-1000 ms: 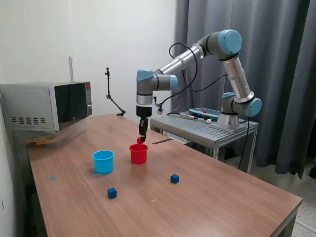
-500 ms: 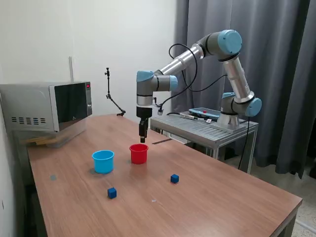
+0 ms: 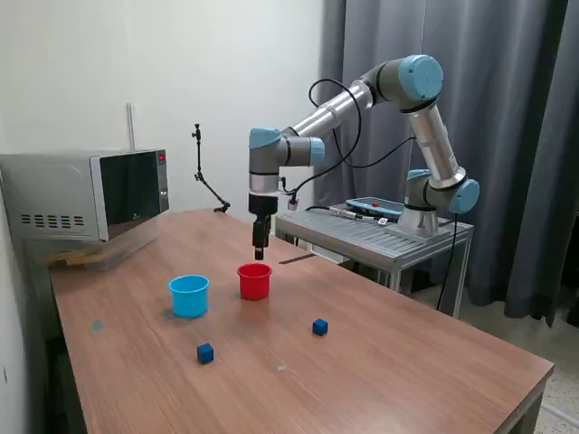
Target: Place red objects in the red bin, and blue objects in the blue bin.
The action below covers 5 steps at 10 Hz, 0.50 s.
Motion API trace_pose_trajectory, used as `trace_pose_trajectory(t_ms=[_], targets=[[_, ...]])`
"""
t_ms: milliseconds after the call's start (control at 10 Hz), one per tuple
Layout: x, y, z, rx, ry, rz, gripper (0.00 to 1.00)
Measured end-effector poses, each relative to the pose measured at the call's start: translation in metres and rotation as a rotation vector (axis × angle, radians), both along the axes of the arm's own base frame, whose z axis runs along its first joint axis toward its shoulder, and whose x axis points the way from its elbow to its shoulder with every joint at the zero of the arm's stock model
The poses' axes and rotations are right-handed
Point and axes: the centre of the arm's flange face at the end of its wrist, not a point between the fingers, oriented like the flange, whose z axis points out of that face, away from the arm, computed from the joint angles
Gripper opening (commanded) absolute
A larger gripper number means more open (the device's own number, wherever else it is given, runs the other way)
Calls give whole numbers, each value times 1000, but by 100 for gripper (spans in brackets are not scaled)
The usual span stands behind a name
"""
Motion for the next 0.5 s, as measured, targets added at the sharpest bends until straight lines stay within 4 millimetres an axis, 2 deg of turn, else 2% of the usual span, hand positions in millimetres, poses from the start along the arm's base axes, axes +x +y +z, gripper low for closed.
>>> trace_pose_trajectory(t_ms=[200, 500], targets=[[-4, -7, 6, 5, 8, 12, 100], [-12, -40, 19, 11, 32, 104, 100]])
